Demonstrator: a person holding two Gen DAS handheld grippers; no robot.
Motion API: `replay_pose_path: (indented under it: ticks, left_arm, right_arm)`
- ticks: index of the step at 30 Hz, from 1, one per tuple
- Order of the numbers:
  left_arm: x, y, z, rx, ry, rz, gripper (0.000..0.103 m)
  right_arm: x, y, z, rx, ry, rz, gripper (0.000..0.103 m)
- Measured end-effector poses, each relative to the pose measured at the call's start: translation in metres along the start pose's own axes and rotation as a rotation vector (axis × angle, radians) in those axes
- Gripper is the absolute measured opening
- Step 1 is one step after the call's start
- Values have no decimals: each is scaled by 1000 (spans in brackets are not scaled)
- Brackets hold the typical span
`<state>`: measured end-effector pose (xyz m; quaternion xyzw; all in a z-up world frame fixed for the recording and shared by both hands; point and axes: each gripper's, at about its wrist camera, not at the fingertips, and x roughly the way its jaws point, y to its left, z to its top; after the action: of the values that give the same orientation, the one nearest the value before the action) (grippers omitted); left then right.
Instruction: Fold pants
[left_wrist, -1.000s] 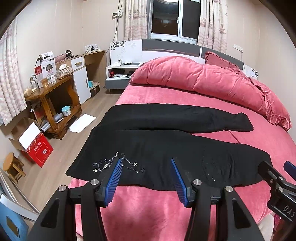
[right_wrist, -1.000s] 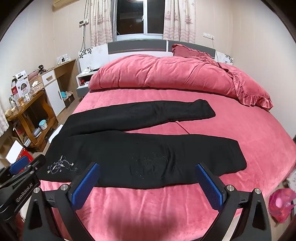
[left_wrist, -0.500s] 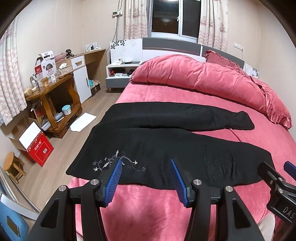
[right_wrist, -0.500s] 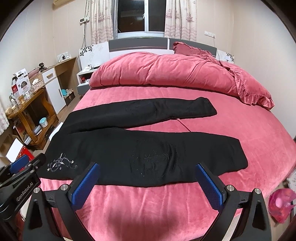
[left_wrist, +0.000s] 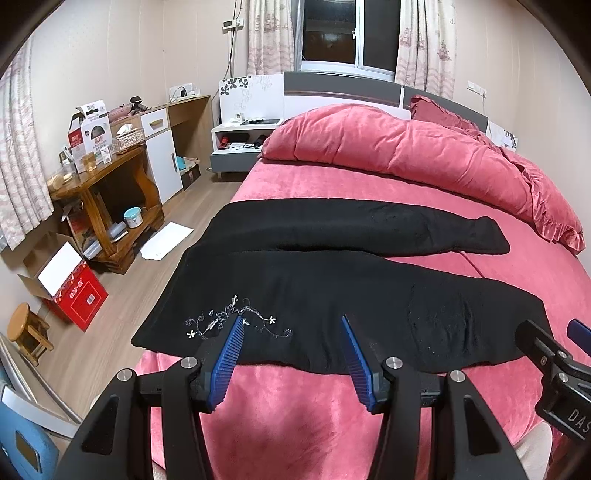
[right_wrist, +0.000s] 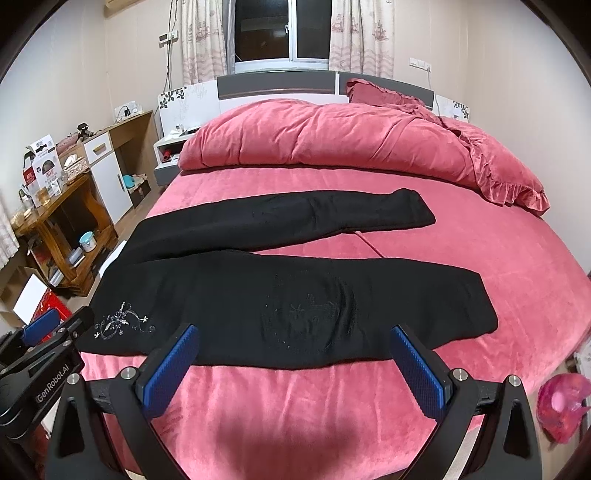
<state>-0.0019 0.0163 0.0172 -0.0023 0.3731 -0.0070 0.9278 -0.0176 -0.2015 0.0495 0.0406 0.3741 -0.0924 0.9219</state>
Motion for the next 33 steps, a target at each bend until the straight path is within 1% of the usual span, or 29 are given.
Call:
replay_pose_path:
  ticks: [5,14,15,18,20,23,25,27,28,29,30,32,33]
  left_arm:
    - [3,1,0,0,7,1,55]
    - [20,8,-4,-10,55,-9,55]
    - [24,10,-5,-14,67,-18,55]
    - [37,19,-10,-49,116,-82,55]
    - [47,29,-14,-102,150,-140,55]
    - [60,41,-19,-169,180,-183,55]
    - [67,46,-21,-184,195,-181,55]
    - [77,51,-24,-191,205,-207,55]
    - [80,54,-26,-200,208,-231,55]
    - [85,60,-28,-221,215,-262,55]
    - [90,65,-30,-249,224,-286,55]
    - [99,76,-34,-288,244,-295,55]
    - [101,81,-36,-297,247,-287,55]
  right_arm:
    - [3,0,0,-2,0,-2,103]
    - [8,-3,-3,1,9,-9,103]
    - [11,-5,-4,3,15,-11,103]
    - [17,-8,-5,9,27,-29,103]
    - [20,-10,-6,12,33,-42,103]
    - [26,-14,-8,20,36,-37,103]
    - [31,-18,-8,27,29,-13,103]
    - [38,-21,-9,24,10,70,103]
    - [43,-24,-10,22,-8,147,103]
    - [48,-27,-12,29,-8,203,103]
    - [58,-34,-15,67,36,222,103]
    - [78,-51,-23,147,119,197,103]
    - [86,-63,-29,196,141,174,103]
